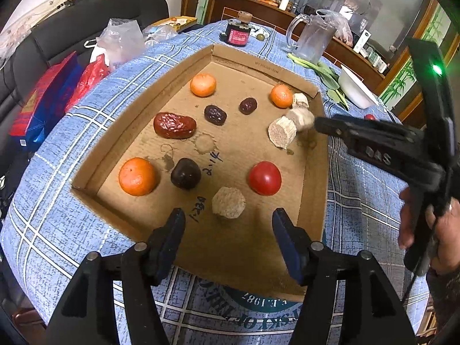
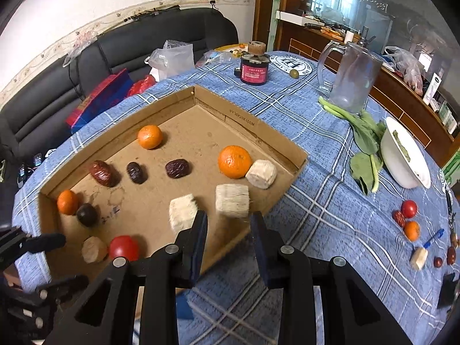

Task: Organize fruits
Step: 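Lower the yam chunks into the tray and open both grippers, then move both open grippers back over the table toward the tangerine and yam chunk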

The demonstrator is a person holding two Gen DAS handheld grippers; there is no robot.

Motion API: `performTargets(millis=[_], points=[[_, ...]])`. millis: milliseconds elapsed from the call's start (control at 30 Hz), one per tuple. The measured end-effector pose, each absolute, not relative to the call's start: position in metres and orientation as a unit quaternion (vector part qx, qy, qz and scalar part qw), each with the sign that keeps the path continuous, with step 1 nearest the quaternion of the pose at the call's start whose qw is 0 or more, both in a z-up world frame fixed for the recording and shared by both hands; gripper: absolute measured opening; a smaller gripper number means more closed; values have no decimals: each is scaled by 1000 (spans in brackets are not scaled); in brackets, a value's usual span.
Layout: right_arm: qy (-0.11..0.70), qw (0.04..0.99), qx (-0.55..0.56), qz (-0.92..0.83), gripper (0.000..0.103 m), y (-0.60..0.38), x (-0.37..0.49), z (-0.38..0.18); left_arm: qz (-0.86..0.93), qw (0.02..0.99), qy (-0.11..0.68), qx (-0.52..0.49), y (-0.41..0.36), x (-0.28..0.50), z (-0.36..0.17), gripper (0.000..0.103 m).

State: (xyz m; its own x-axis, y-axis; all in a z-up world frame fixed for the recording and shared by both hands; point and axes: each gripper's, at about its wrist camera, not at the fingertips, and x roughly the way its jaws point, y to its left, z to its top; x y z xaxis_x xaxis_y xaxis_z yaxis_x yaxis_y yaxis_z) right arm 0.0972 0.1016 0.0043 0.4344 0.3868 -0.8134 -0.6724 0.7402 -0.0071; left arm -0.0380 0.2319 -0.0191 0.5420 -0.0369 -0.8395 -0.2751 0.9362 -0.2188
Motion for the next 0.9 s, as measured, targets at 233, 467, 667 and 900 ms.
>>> performTargets(millis=[233,467,667,900], points=[[434,842,-119,298,33,44,88,8,60,882,452,-124,204,-31,4,62],[447,864,-78,220,33,-44,107,3,21,885,456,-94,153,-3,10,63],[447,881,-29,153,33,-127,145,2,-10,882,467,-67,105,23,10,63],[452,883,9,124,50,-169,194,-14,-23,877,477,-47,71,54,10,63]])
